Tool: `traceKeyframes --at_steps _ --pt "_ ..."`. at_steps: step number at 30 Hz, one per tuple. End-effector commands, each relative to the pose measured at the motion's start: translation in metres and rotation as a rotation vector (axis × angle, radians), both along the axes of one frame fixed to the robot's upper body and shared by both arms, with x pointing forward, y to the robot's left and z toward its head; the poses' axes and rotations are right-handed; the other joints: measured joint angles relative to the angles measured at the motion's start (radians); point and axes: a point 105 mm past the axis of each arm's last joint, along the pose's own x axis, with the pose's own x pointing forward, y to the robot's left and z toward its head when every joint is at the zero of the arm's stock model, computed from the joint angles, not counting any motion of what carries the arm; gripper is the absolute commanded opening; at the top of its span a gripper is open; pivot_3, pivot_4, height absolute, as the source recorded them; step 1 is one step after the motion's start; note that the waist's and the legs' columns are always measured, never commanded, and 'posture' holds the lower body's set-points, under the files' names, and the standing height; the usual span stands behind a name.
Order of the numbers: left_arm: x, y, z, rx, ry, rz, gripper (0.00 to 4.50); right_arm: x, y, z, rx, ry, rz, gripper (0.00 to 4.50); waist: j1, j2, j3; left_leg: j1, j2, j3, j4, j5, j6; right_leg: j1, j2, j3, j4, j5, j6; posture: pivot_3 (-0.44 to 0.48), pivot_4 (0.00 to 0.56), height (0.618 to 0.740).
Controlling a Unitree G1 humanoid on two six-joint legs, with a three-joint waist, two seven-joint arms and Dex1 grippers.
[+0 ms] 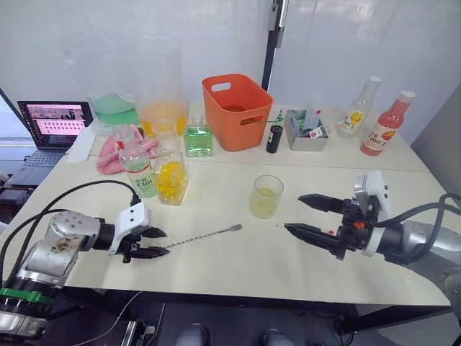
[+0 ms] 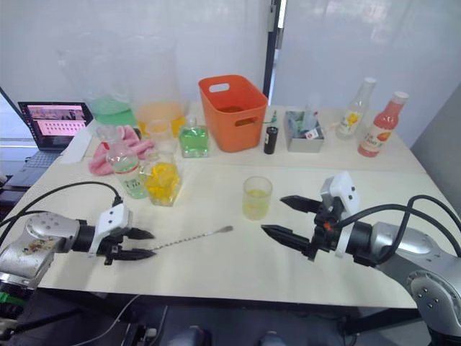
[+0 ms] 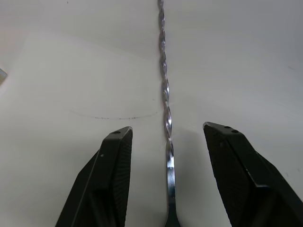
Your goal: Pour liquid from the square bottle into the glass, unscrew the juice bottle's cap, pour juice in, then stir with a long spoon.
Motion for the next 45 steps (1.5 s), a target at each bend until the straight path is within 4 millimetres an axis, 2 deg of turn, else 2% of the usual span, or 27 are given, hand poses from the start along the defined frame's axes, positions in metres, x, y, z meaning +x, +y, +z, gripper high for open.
traceKeyframes --at_steps 1,4,8,16,22,27,34,37,40,43,45 --pt "0.000 -0.006 0.000 0.083 -0.001 -0.029 2.49 -0.005 0.003 0.010 0.013 -0.053 0.008 4.50 -0.001 0.000 0.000 0.000 0.000 0.000 0.000 0.000 0.000 0.000 0.001 0.000 0.000 0.000 0.000 0.000 0.150 0.739" --pt "-0.003 -0.004 -0.012 0.169 0.008 -0.053 2.49 -0.006 0.002 0.011 0.015 -0.056 -0.003 4.50 -0.001 0.000 0.000 0.000 0.000 0.000 0.000 0.000 0.000 0.000 0.002 0.000 0.001 0.000 0.000 0.000 0.150 0.739" --pt "-0.001 -0.004 -0.021 0.185 0.030 -0.024 2.49 -0.008 0.001 0.011 0.013 -0.056 -0.010 4.50 -0.001 0.000 0.000 0.003 0.000 0.000 0.000 0.000 0.000 0.002 0.002 0.000 0.001 -0.001 0.001 0.000 0.150 0.739" --pt "-0.007 -0.008 -0.033 0.191 0.078 -0.052 0.04 -0.007 0.000 0.013 0.011 -0.065 -0.025 4.50 -0.001 0.000 0.000 0.006 0.000 0.001 0.000 0.000 0.000 0.005 0.002 0.000 0.001 -0.001 0.001 0.000 0.150 0.739" --pt "-0.004 -0.008 -0.019 0.138 0.023 -0.139 0.04 -0.007 -0.001 0.013 0.011 -0.066 -0.030 4.50 -0.001 0.001 0.000 0.006 0.000 0.001 0.000 0.000 0.000 0.005 0.002 0.000 0.001 -0.001 0.001 0.000 0.150 0.739" --pt "0.004 -0.008 0.004 0.043 0.003 -0.157 0.04 -0.006 -0.003 0.011 0.011 -0.062 -0.045 4.50 -0.002 0.000 0.000 0.005 0.000 0.001 0.000 0.000 0.000 0.004 0.002 0.000 0.001 -0.001 0.001 0.000 0.150 0.739" --pt "-0.007 -0.030 0.048 -0.280 0.090 -0.224 0.04 -0.008 -0.016 -0.001 0.021 -0.011 -0.118 4.50 -0.002 -0.001 0.001 0.003 0.000 0.000 0.001 0.000 0.000 0.004 0.002 -0.001 0.001 -0.001 0.002 0.000 0.150 0.739" --pt "-0.012 -0.041 0.065 -0.419 0.133 -0.228 0.04 -0.012 -0.020 0.000 0.098 0.017 -0.130 4.50 -0.003 -0.001 0.001 0.003 -0.001 -0.001 0.001 0.000 0.000 0.004 0.002 -0.001 0.001 -0.002 0.002 0.000 0.150 0.739" --pt "-0.015 -0.057 0.079 -0.535 0.163 -0.223 0.04 -0.020 -0.015 0.010 0.264 0.051 -0.079 4.50 -0.007 -0.002 0.001 0.004 -0.001 -0.001 0.001 0.000 0.000 0.005 0.003 0.000 0.002 -0.002 0.002 0.000 0.150 0.739" --pt "-0.016 -0.074 0.092 -0.642 0.183 -0.215 0.04 -0.031 0.005 0.013 0.347 0.106 0.021 4.50 -0.011 -0.002 0.001 0.004 0.000 -0.002 0.002 0.000 0.000 0.006 0.003 0.000 0.003 -0.002 0.002 0.000 0.150 0.739" --pt "-0.017 -0.083 0.096 -0.684 0.186 -0.211 0.04 -0.030 0.017 0.013 0.384 0.135 0.040 4.50 -0.015 -0.002 0.001 0.004 0.000 -0.002 0.002 0.000 0.000 0.006 0.003 0.000 0.003 -0.002 0.002 0.000 0.150 0.739"
